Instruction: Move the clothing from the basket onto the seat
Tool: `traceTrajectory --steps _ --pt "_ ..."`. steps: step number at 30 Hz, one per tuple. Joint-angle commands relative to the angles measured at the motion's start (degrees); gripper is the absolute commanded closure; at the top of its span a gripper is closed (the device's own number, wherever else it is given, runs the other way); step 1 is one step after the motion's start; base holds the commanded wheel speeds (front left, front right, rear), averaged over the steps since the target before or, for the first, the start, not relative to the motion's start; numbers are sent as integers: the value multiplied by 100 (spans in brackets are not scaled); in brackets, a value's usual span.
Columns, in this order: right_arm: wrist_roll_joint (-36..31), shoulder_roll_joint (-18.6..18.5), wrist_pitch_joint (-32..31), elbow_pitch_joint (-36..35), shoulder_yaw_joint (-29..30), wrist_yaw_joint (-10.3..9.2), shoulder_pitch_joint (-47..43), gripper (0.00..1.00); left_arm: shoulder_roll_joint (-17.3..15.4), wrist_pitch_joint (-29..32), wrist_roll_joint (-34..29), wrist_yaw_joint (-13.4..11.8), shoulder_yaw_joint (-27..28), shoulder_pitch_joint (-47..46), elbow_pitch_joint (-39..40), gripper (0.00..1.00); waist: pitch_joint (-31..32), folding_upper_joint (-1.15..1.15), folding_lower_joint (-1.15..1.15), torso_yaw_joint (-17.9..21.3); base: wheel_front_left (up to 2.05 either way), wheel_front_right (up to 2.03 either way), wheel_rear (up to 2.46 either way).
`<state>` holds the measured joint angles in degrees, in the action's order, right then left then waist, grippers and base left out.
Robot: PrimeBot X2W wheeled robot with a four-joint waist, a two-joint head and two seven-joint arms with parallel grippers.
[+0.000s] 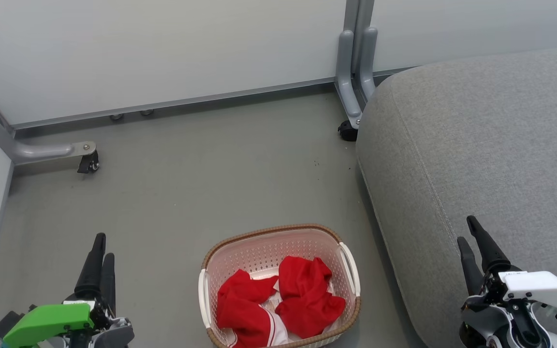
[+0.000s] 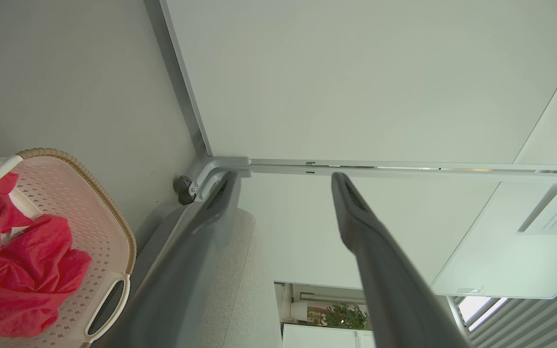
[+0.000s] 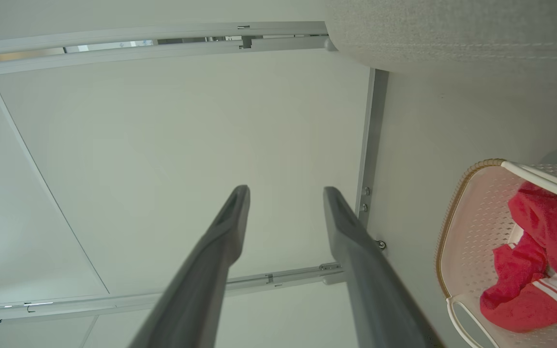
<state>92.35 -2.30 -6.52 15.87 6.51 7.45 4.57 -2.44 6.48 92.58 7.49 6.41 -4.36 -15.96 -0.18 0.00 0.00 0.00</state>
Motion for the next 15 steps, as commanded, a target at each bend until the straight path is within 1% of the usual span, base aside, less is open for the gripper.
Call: traceTrajectory --steps 1,11,14,15 --pt "-26 -6 58 -62 -29 1 12 0 -6 -58 -7 0 -15 -9 53 0 -1 0 0 2 0 0 0" --pt "-386 -15 336 -149 -79 2 -92 0 -12 -334 -83 0 -37 161 130 0 50 0 0 17 0 0 0" --pt "-643 -18 418 -154 -47 2 -87 0 -14 -417 -165 0 5 190 130 0 60 0 0 21 0 0 0" --pt "-832 -19 469 -169 -47 2 -80 0 -15 -468 -225 0 31 203 127 0 66 0 0 23 0 0 0"
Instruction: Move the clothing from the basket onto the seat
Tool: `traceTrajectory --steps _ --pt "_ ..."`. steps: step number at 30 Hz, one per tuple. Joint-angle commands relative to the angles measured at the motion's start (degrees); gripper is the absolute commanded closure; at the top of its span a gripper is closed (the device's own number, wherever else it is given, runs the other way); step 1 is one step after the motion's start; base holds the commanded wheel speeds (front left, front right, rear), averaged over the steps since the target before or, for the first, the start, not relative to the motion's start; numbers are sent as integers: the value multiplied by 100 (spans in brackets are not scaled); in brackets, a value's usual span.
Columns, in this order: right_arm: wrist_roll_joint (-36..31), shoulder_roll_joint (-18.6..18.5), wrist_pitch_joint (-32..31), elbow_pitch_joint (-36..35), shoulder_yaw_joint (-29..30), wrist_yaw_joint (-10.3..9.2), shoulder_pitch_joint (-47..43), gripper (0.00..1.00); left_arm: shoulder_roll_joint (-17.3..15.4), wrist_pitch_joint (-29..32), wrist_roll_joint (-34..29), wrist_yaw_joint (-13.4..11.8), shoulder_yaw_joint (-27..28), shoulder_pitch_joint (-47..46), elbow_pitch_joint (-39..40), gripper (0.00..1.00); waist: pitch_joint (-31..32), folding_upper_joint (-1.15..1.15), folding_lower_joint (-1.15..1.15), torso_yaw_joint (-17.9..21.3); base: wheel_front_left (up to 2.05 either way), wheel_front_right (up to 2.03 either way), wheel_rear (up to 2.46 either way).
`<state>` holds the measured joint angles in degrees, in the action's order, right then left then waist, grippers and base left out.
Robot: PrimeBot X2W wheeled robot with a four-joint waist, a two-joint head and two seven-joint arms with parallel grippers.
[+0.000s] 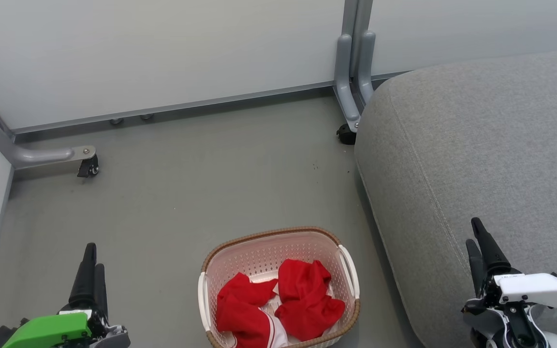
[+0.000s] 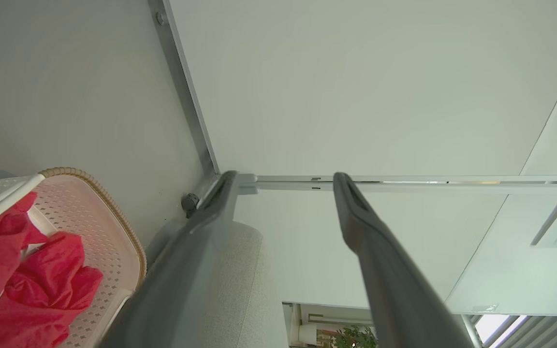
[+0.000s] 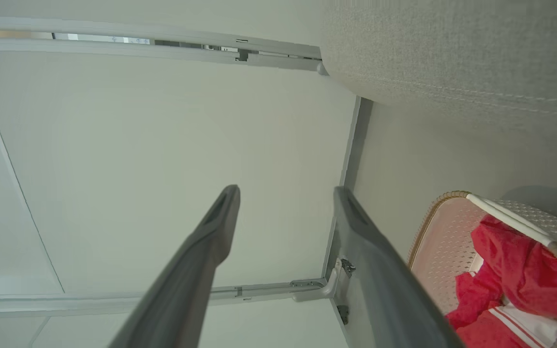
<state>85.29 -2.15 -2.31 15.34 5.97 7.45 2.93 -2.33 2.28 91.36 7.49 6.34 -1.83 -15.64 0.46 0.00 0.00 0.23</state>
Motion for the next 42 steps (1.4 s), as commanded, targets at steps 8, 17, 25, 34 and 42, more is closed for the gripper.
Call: traceTrajectory --steps 8,17,25,34,42 --pt "-1256 -41 242 -275 39 2 135 0 -31 -241 -566 0 182 -6 150 0 23 0 0 9 0 0 0" --pt "-2811 -50 438 -694 -151 2 151 0 -37 -435 -1280 0 485 8 369 0 45 0 0 6 0 0 0" --pt "-3882 -67 599 -969 -295 2 116 0 -40 -598 -1922 0 584 61 722 0 68 0 0 -3 0 0 0" --pt "-4792 -85 774 -1142 -435 3 72 0 -46 -766 -2675 0 521 170 1046 0 104 0 0 -5 0 0 0" --pt "-5464 -85 908 -1267 -519 3 37 0 -50 -904 -3499 -14 300 296 1378 0 125 0 0 -8 0 0 0"
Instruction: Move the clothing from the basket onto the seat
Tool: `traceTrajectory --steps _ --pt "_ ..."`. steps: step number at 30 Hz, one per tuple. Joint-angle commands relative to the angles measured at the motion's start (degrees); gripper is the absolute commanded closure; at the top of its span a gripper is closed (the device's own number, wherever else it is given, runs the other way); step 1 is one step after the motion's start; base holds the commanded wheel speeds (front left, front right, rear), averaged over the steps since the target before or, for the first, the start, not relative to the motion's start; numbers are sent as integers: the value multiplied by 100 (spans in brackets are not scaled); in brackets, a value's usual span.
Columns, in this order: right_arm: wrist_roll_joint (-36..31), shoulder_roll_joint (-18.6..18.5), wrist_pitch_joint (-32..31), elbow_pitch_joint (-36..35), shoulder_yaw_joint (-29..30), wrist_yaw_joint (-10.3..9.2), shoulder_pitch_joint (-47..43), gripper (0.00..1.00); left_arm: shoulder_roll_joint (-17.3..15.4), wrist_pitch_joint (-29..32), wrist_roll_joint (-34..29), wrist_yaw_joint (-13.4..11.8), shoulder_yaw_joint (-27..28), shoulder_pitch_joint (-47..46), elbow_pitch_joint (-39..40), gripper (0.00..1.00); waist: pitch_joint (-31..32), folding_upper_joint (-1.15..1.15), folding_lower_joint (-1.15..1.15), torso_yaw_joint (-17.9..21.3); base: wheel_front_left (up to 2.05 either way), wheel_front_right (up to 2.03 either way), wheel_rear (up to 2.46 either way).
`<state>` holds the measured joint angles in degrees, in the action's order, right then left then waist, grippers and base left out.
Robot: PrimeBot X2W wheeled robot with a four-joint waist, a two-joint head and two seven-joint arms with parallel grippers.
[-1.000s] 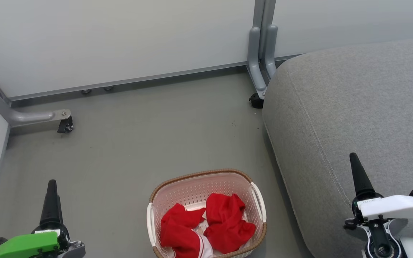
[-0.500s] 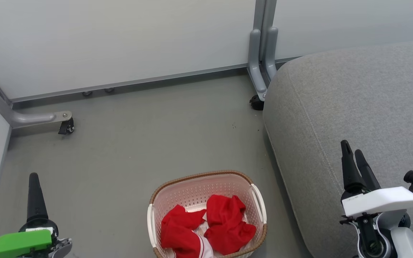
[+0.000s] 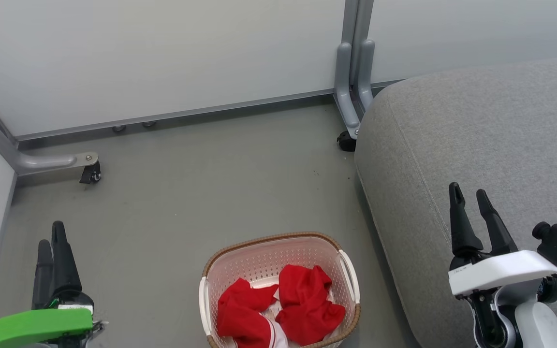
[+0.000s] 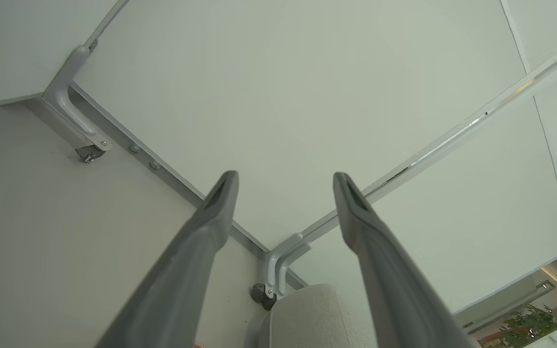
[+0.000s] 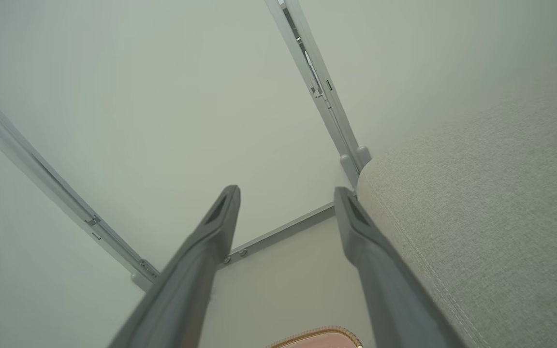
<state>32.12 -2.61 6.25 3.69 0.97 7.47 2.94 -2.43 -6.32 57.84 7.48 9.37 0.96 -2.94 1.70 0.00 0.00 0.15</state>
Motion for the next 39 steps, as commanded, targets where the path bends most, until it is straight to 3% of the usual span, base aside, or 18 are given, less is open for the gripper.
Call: traceTrajectory --steps 1,8,15,24,39 --pt "-251 -39 70 -122 -37 2 34 0 -41 -61 -252 -39 -36 28 147 0 4 0 0 0 0 0 0" --pt "-918 -66 176 -247 -192 2 12 0 -44 -169 -1194 -234 -376 130 478 0 17 0 0 -7 0 0 0" --pt "-1467 -76 287 -253 -312 2 -45 0 -47 -279 -2138 -660 -865 218 628 0 36 0 0 -25 0 0 0" --pt "-2010 -96 413 -149 -488 2 -110 0 -49 -401 -3120 -963 -1415 327 618 0 62 0 0 -28 0 0 0" --pt "-2819 -106 607 13 -691 3 -167 0 -53 -596 -4242 -1153 -1885 434 404 0 118 0 0 6 0 0 0"
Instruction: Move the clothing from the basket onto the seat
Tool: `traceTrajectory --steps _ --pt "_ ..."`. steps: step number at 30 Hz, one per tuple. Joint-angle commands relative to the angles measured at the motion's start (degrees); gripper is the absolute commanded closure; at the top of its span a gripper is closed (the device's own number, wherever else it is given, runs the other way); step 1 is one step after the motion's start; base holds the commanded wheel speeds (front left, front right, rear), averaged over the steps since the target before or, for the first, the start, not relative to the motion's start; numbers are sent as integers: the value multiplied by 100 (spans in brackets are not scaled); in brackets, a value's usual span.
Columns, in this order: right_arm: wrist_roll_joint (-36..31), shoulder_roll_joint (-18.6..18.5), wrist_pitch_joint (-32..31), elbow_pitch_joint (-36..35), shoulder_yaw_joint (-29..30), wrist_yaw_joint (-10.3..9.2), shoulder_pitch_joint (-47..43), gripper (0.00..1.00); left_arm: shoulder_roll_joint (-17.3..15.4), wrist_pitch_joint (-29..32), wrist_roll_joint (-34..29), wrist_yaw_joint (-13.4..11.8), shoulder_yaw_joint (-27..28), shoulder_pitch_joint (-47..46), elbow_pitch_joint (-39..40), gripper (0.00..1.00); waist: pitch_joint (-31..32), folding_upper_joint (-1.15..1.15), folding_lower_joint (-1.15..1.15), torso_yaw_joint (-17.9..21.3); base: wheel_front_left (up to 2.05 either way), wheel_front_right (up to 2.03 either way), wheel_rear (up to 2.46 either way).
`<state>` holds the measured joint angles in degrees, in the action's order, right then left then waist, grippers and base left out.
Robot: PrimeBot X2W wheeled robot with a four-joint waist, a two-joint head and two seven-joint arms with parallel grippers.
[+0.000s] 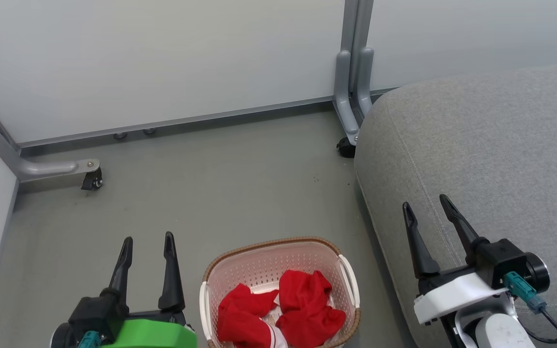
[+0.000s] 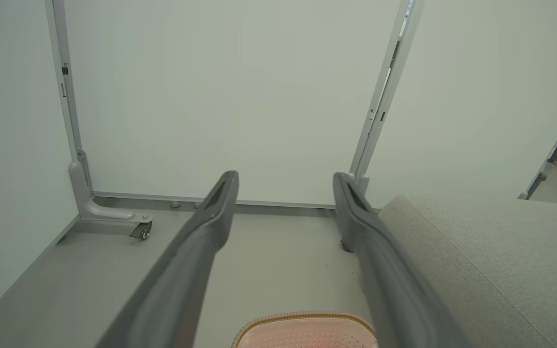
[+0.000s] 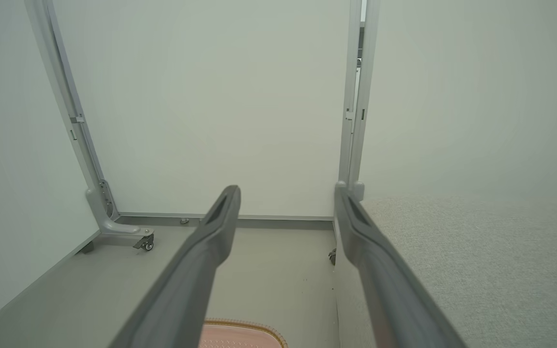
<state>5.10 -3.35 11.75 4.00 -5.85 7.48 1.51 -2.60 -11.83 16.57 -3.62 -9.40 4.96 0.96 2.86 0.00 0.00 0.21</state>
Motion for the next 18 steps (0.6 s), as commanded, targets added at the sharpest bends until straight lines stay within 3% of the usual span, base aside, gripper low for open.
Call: traceTrajectory --steps 1,12,18 --pt "-179 -34 68 -16 -20 2 -35 0 -37 -58 -193 -39 -39 34 -1 0 5 0 0 2 0 0 0" --pt "-604 -9 183 51 -66 1 -121 0 -39 -175 -772 -132 -210 131 -319 0 40 0 0 6 0 0 0" --pt "-227 32 251 18 58 1 -213 0 -41 -243 -642 -138 -125 172 -349 0 49 0 0 5 0 0 0"
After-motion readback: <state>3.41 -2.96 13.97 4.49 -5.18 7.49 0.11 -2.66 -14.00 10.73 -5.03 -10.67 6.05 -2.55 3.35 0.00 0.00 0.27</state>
